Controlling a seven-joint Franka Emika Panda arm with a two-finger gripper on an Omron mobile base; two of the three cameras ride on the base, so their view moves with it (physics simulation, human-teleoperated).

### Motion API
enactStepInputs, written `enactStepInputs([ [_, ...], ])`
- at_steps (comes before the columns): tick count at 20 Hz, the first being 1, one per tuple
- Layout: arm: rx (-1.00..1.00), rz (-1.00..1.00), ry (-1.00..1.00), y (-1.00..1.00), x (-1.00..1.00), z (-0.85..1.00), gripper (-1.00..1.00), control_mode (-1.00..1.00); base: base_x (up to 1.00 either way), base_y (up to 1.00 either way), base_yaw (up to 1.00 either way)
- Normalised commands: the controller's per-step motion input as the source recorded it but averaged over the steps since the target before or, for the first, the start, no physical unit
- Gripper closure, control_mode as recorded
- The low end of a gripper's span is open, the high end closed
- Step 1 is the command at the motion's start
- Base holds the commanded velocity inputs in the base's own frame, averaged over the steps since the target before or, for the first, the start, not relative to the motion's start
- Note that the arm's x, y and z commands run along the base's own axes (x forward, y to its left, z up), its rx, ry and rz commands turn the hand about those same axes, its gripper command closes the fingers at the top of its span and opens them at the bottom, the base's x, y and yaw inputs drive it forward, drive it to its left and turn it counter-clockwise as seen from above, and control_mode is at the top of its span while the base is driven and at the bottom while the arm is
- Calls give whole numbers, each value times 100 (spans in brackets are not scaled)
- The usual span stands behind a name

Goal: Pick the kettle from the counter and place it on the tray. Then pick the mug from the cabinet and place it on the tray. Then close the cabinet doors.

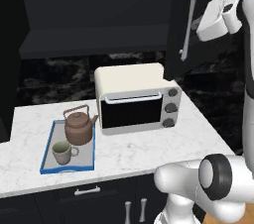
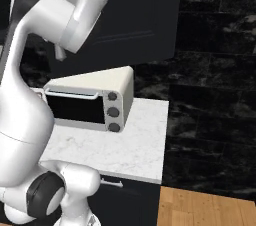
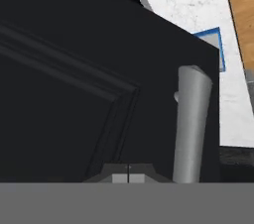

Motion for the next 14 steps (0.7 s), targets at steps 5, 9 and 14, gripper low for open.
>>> enactStepInputs([
  [5,0,-15,10,32,56,-60,100,-100,0,0,0],
  [9,0,-12,7,33,57,-57,100,-100,0,0,0],
  [14,1,-8,0,32,70,-52,100,-100,0,0,0],
])
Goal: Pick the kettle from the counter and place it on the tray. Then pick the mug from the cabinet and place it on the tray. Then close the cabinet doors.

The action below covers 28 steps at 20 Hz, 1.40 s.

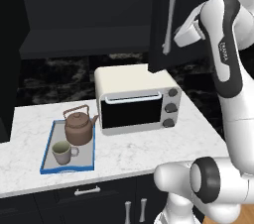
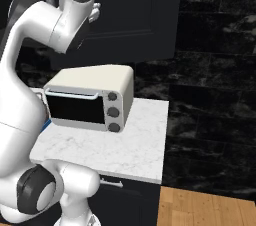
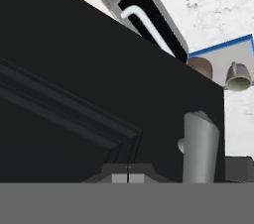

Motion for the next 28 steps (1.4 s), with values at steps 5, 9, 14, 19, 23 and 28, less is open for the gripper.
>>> enactStepInputs([
  [5,6,-1,0,8,94,-22,100,-100,0,0,0],
  [9,6,0,0,0,100,-5,100,-100,0,0,0],
  [14,5,0,0,0,100,-23,100,-100,0,0,0],
  [19,4,-5,-2,0,88,-48,100,-100,0,0,0],
  [23,1,-10,-2,0,96,-55,100,-100,0,0,0],
  [28,0,-12,2,0,82,-32,100,-100,0,0,0],
])
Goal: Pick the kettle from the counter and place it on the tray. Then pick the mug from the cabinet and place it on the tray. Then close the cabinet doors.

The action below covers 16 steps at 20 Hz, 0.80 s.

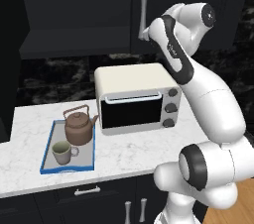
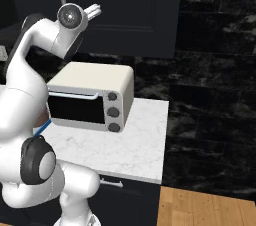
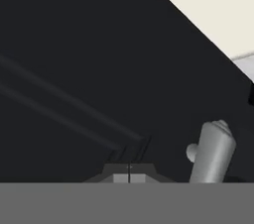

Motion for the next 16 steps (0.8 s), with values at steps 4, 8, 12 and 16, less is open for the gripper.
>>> enactStepInputs([
  [4,-8,-12,16,-27,39,0,100,-100,0,0,0],
  [8,-10,-15,8,-34,-2,11,100,-100,0,0,0],
  [12,-4,-15,-2,-24,-31,16,100,-100,0,0,0],
  [16,0,-11,-10,-5,-81,11,100,-100,0,0,0],
])
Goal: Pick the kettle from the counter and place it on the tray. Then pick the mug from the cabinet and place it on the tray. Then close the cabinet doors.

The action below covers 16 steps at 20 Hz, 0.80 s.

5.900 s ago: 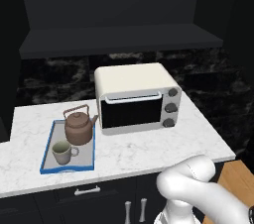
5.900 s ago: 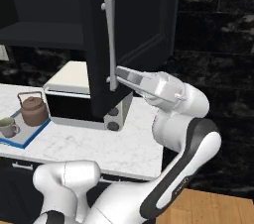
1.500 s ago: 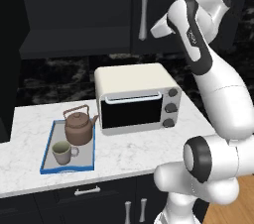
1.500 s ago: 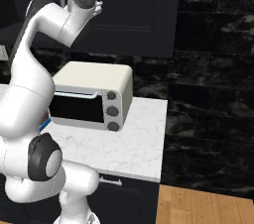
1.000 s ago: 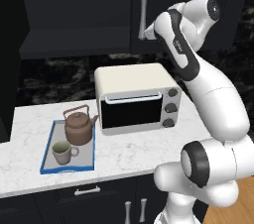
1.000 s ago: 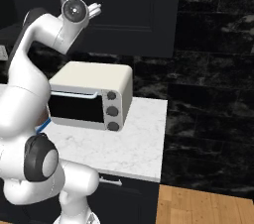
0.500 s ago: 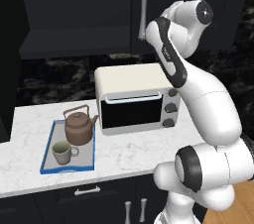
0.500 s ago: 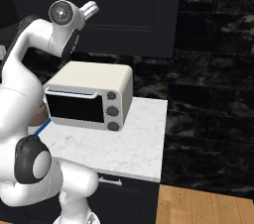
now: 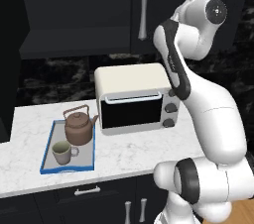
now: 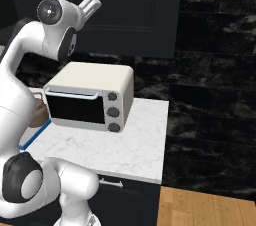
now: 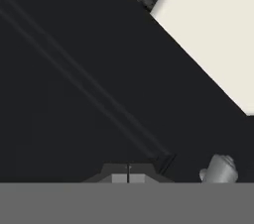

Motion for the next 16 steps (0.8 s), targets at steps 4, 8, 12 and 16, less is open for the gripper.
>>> enactStepInputs([
  [4,-6,0,-6,26,-100,9,100,-100,0,0,0],
  [8,-8,6,1,17,-27,-1,100,-100,0,0,0],
  [12,-14,2,-3,16,-27,-5,100,-100,0,0,0],
  [16,-28,14,-1,54,-71,-23,100,-100,0,0,0],
])
